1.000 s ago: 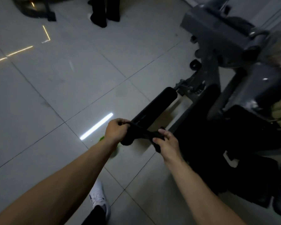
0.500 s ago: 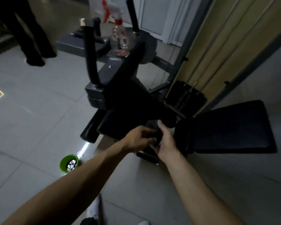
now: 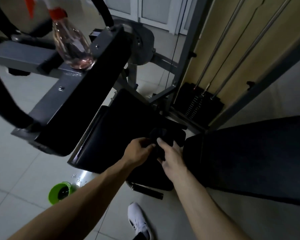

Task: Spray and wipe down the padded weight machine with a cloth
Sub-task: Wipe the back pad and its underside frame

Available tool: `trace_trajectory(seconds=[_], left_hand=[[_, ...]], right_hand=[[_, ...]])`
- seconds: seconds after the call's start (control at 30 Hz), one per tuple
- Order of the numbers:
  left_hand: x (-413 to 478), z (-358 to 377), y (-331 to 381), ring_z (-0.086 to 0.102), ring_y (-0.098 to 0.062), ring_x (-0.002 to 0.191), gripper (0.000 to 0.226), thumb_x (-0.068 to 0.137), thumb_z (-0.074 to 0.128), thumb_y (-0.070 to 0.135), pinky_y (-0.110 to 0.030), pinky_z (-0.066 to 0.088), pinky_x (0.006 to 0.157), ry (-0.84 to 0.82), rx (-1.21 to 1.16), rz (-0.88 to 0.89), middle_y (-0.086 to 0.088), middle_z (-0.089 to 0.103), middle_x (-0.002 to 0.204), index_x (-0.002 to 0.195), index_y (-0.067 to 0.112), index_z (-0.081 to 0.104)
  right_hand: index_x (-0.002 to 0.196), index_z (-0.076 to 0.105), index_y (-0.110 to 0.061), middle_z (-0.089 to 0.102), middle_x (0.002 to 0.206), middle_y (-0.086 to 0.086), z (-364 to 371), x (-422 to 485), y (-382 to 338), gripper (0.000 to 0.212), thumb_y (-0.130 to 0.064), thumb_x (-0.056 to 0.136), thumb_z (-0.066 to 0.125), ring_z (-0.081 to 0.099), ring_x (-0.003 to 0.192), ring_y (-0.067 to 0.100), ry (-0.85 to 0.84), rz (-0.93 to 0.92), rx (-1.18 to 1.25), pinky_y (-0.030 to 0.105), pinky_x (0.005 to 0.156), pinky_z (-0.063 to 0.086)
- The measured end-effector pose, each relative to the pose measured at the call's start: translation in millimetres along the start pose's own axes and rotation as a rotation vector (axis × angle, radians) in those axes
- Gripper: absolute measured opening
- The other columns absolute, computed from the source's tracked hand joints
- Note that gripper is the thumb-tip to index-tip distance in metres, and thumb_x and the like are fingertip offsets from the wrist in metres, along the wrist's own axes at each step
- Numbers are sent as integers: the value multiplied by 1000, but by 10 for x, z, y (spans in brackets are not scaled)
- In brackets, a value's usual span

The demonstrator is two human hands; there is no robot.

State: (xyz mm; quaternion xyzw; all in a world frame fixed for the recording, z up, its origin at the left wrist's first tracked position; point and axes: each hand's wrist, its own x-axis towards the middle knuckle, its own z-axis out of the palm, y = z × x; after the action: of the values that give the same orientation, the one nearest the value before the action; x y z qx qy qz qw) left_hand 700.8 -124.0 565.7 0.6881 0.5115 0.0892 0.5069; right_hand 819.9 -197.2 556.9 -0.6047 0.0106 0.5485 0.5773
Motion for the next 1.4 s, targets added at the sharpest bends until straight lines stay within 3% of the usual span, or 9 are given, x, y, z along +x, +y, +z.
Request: trace_trajectory(seconds=[0.1, 0.2, 0.37, 0.53, 0.7, 0.83, 0.93, 1.17, 1.4], left_hand=[[435, 111, 14, 71, -23, 99, 26, 100, 64, 31, -42, 58, 93, -25, -159, -136, -6, 73, 108, 117, 13, 71], [762, 194, -14, 70, -26, 97, 18, 101, 64, 22, -39, 58, 88, 6, -256, -209, -9, 72, 105, 113, 11, 70], [1280, 150, -268, 64, 5, 73, 7, 94, 69, 41, -8, 44, 58, 107, -76, -181, 17, 69, 84, 94, 35, 70], [1792, -57, -737, 66, -10, 101, 38, 79, 76, 57, -27, 53, 86, 300, 55, -343, 14, 67, 112, 110, 34, 70], [2140, -74, -1005, 31, -26, 147, 53, 84, 77, 37, -46, 32, 119, 464, 460, -330, 4, 38, 160, 135, 37, 63], [2441, -127, -1186, -12, -32, 156, 99, 80, 79, 52, -57, -4, 123, 470, 638, -378, -7, -9, 171, 160, 35, 24], [2612, -223, -1251, -31, -32, 151, 123, 75, 80, 59, -69, -11, 118, 368, 647, -513, 1, -32, 165, 161, 38, -5], [2665, -247, -1304, -27, -30, 152, 124, 73, 75, 70, -72, -1, 119, 348, 733, -550, 6, -34, 164, 159, 44, -12], [2664, -254, -1292, -28, -31, 152, 125, 73, 70, 76, -71, 3, 120, 334, 767, -576, 6, -35, 164, 157, 44, -17]], right_hand=[[158, 38, -22, 56, 148, 11, 60, 449, 31, 89, -34, 83, 84, 57, 133, 27, -14, 22, -84, 48, 111, 48], [152, 42, -28, 62, 138, 11, 67, 784, 48, 69, -33, 93, 77, 59, 127, 28, 32, 60, -77, 39, 96, 54], [157, 38, -32, 54, 151, 6, 147, 1509, 6, 80, -33, 88, 79, 54, 136, 26, 5, 76, -143, 48, 114, 45], [148, 53, -20, 55, 147, 6, 325, 2476, -170, 52, -28, 97, 60, 53, 136, 25, 179, -355, -741, 42, 115, 44], [159, 37, -25, 11, 172, 9, 107, 3119, 270, 62, -48, 102, 49, 14, 157, 29, -366, -736, -1687, 50, 126, 23], [156, 44, -28, 14, 172, 6, -116, 3344, 522, 59, -49, 102, 58, 17, 158, 27, -285, -1017, -1452, 51, 125, 21], [162, 32, -30, 10, 173, 5, -75, 3547, 563, 68, -51, 102, 57, 10, 160, 30, -287, -1098, -1449, 54, 127, 16], [157, 43, -20, 22, 170, 8, 126, 3972, 587, 53, -39, 107, 47, 20, 157, 31, -436, -1287, -1466, 56, 122, 25], [154, 48, -13, 31, 167, 12, 1361, 4381, 213, 47, -24, 108, 49, 28, 155, 31, -471, -1350, -1302, 48, 124, 29]])
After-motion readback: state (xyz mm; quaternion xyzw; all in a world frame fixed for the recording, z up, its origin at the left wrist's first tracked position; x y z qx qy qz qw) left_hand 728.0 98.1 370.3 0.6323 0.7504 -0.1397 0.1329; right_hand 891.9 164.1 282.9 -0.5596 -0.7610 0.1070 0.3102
